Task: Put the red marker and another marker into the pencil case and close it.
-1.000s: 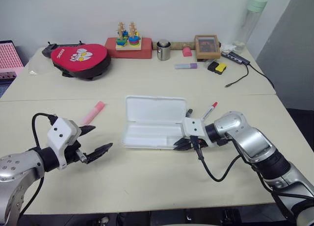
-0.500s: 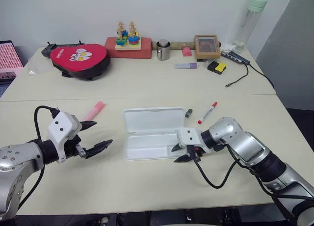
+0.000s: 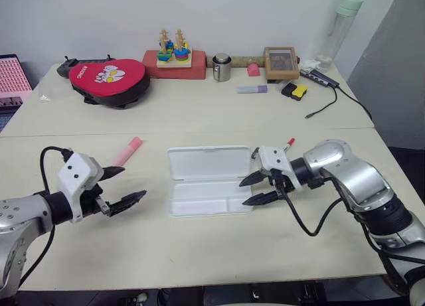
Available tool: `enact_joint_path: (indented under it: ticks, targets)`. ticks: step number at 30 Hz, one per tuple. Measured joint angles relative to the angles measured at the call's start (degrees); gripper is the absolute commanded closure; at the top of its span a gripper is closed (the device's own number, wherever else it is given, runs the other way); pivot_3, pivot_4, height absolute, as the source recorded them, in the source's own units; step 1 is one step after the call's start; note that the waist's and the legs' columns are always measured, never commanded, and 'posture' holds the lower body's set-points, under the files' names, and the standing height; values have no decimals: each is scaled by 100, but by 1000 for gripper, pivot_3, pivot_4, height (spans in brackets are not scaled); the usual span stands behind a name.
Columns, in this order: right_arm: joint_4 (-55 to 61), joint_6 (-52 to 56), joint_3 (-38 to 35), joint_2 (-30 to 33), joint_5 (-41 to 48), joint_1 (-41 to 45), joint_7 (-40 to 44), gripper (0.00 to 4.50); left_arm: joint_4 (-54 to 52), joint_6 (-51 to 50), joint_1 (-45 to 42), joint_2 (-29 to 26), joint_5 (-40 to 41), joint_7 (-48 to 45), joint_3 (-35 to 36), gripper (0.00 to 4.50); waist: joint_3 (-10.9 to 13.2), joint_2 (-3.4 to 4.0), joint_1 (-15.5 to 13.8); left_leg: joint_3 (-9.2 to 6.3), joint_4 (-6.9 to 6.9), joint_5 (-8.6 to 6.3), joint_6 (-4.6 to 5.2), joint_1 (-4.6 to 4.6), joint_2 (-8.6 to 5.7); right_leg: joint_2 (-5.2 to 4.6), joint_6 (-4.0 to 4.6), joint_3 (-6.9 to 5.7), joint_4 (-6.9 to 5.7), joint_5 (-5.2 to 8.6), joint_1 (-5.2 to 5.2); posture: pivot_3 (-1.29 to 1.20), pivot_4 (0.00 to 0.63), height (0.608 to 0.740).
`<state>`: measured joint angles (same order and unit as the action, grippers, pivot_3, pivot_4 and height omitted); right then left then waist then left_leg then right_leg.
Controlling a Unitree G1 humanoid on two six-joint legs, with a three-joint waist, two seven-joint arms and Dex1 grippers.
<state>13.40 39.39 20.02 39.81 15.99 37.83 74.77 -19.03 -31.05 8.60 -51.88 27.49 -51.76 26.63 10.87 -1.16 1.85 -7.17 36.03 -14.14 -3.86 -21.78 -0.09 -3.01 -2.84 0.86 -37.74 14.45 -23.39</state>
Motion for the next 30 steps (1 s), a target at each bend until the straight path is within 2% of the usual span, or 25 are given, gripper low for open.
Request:
enact_joint_path:
  ticks: [5, 14, 20, 26, 30]
  targets:
    - [-271, -5, -199, 53, -136, 15, -438, 2131, 144, 5, -8, 62, -24, 115, 34, 0, -1, -1, 2, 4, 0, 0, 0, 0, 0, 0, 0, 3, 0, -1, 0, 0, 150, 740]
    - [-1116, -215, -344, 278, -815, -128, -1439, 2131, -514, -219, 170, 181, 301, 103, 36, 0, -1, -1, -3, 5, -1, 0, 0, -4, -2, -3, 1, 5, 3, -1, -2, 0, 150, 740]
    - [-1822, 24, -744, 221, -1019, 175, -2101, 2131, -539, -223, 110, 181, 303, 115, -1, 0, -1, -1, 13, 13, 3, 0, 0, 1, -2, -3, -1, 11, 0, -5, -1, 0, 150, 740]
    - [-2009, 412, -964, -240, -1020, 337, -2716, 2131, -539, -222, 38, 187, 296, 126, -108, 0, -1, -1, 10, 11, -1, 0, 0, -5, -1, -1, 25, 10, 2, -19, -4, 0, 150, 740]
    - [-2022, 1402, -1292, -682, -992, 414, -3373, 2131, -549, -221, 20, 229, 293, 165, -174, 0, -1, -1, 6, 10, -1, 0, 0, -7, -3, -2, 26, 10, 3, -19, -5, 0, 150, 740]
